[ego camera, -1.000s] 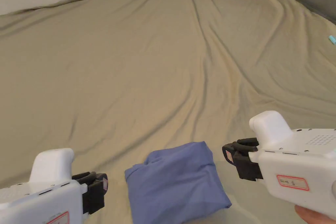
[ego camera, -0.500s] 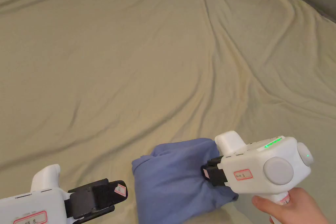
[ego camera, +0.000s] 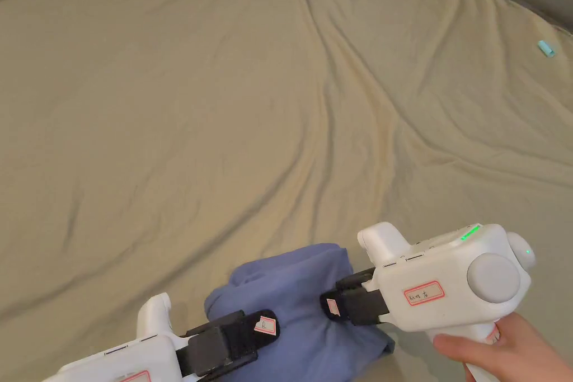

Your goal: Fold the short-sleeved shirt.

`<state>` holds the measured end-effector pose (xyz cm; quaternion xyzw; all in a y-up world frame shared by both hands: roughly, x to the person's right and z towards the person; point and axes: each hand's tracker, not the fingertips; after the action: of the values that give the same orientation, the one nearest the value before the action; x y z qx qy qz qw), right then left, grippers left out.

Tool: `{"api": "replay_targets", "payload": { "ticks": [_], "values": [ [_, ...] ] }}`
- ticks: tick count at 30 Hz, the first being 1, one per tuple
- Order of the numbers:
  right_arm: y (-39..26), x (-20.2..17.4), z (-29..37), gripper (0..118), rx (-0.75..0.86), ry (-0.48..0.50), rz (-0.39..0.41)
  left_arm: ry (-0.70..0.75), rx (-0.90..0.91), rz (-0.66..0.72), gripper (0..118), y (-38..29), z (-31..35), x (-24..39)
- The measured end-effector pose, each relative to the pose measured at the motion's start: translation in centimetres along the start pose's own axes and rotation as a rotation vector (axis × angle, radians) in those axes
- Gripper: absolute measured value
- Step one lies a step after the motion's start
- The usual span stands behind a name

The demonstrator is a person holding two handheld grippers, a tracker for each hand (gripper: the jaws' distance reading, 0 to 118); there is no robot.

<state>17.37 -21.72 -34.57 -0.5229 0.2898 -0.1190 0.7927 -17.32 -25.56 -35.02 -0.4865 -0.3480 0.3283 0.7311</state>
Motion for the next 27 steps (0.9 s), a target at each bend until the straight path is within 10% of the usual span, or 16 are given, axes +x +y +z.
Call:
{"api": "replay_targets", "payload": {
  "ticks": [1, 11, 27],
  "values": [
    [0.0, 0.1, 0.1, 2, 0.001, 0.001, 0.002, 0.005, -0.002, 0.011, 39, 0.2, 0.3, -0.5],
    [1.4, -4.3, 2.3, 2, 0.081, 0.056, 0.039, 0.03, -0.053, -0.026, 35, 2.8, 6.9, -0.4],
    [4.4, -14.3, -1.0, 2, 0.107, 0.086, 0.162, 0.731, -0.049, 0.026, 35, 9.5, 37.6, -10.9]
  ]
}}
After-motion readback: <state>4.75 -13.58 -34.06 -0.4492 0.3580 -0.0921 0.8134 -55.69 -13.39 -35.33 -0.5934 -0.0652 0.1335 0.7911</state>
